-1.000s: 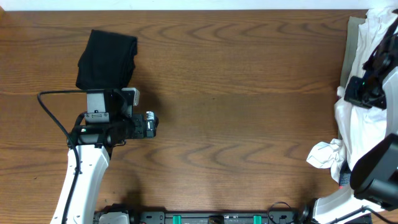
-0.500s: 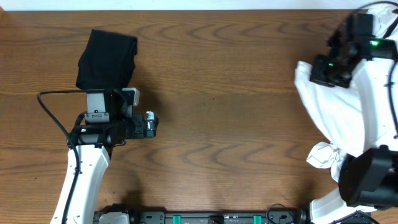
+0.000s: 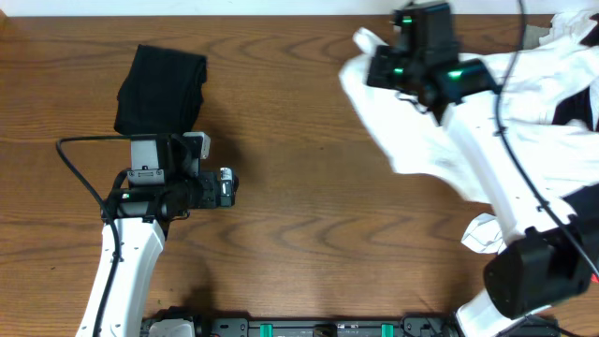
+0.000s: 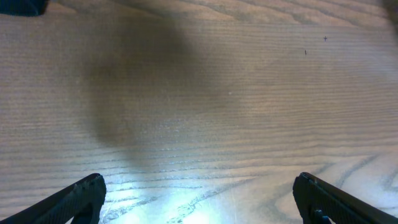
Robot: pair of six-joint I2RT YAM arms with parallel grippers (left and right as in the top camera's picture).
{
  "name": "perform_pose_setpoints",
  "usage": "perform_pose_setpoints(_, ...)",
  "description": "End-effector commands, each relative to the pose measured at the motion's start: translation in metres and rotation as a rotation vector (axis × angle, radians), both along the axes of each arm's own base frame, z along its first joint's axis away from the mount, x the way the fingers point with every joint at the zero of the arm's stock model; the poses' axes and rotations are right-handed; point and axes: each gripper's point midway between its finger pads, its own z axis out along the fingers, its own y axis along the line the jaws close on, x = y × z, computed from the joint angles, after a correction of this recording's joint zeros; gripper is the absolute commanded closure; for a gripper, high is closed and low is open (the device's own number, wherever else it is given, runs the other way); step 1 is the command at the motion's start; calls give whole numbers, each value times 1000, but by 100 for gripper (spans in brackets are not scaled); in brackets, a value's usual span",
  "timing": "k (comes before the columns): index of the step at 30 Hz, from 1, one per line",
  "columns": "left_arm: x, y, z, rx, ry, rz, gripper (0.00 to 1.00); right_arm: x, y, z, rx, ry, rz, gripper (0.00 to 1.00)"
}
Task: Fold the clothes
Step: 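Lift the white T-shirt with the right gripper and drag it leftward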
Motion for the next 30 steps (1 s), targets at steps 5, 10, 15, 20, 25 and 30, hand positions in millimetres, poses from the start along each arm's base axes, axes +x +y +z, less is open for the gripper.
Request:
perform_pose_setpoints(5, 4, -3, 6, -16, -11, -4, 2, 32, 87, -22, 59, -136, 51, 90)
perform_pose_setpoints(10, 4, -3, 6, -16, -11, -4, 2, 63, 127, -26, 146, -294, 87, 67)
perform_pose_setpoints(15, 4, -3, 6, -16, -11, -4, 2, 72, 131, -8, 206, -379, 172, 27)
perform_pose_setpoints(20, 4, -3, 6, -16, -11, -4, 2, 62, 84, 22, 113, -371, 199, 15)
perform_pose_setpoints(25, 4, -3, 6, -16, -11, -4, 2, 33, -8, 41, -76, -261, 122, 1)
perform_pose_setpoints(30, 4, -3, 6, -16, -10, -3, 2, -15, -100, 45, -188, -86, -16, 1)
